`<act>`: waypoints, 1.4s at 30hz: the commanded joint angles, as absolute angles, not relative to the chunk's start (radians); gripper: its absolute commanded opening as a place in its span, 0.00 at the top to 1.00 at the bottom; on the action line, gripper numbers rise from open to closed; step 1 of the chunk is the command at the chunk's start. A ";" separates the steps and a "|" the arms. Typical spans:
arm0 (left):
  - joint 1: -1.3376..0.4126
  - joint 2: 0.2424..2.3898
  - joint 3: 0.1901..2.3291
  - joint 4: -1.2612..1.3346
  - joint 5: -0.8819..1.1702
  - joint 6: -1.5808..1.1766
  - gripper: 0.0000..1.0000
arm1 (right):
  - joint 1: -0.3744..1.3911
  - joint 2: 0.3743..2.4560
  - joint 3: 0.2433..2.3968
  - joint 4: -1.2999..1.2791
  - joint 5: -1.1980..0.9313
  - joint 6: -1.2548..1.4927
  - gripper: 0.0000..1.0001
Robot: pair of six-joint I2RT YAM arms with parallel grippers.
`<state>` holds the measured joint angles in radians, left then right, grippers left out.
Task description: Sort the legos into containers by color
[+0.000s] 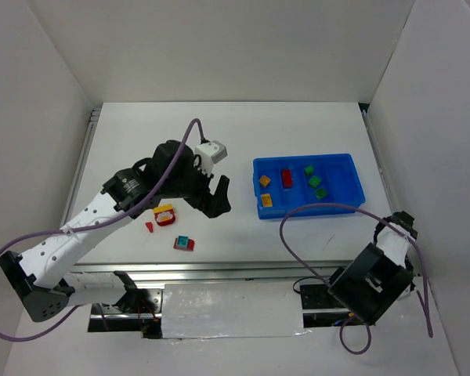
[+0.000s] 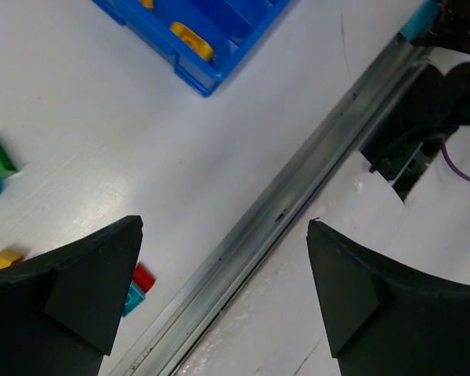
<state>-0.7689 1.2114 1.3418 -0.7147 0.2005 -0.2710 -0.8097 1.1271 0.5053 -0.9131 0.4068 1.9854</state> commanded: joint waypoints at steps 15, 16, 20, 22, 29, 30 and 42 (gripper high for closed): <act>-0.678 1.298 1.540 -0.857 -0.167 -0.443 0.01 | -0.727 0.951 0.790 -0.784 0.168 1.664 1.00; -0.669 1.298 1.546 -0.864 -0.173 -0.452 0.01 | -0.718 0.962 0.813 -0.784 0.135 1.628 1.00; -0.631 1.298 1.548 -0.877 -0.184 -0.471 0.01 | -0.635 1.029 0.945 -0.715 0.031 1.419 1.00; -0.626 1.292 1.539 -0.874 -0.207 -0.474 0.00 | -0.617 1.107 1.050 -0.721 -0.079 1.274 1.00; -0.548 1.353 1.575 -0.859 -0.261 -0.500 0.01 | -0.438 1.391 1.416 -0.905 -0.163 0.849 1.00; -0.539 1.358 1.580 -0.851 -0.268 -0.505 0.01 | -0.425 1.417 1.442 -0.914 -0.161 0.829 1.00; -0.423 1.495 1.575 -0.900 -0.419 -0.725 0.00 | -0.344 1.350 1.278 -0.738 -0.290 0.762 1.00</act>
<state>-0.4305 1.4609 1.5692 -0.8730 -0.3740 -0.6228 -0.3618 1.3819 1.2949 -0.8005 -0.2077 0.8059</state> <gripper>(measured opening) 0.995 0.746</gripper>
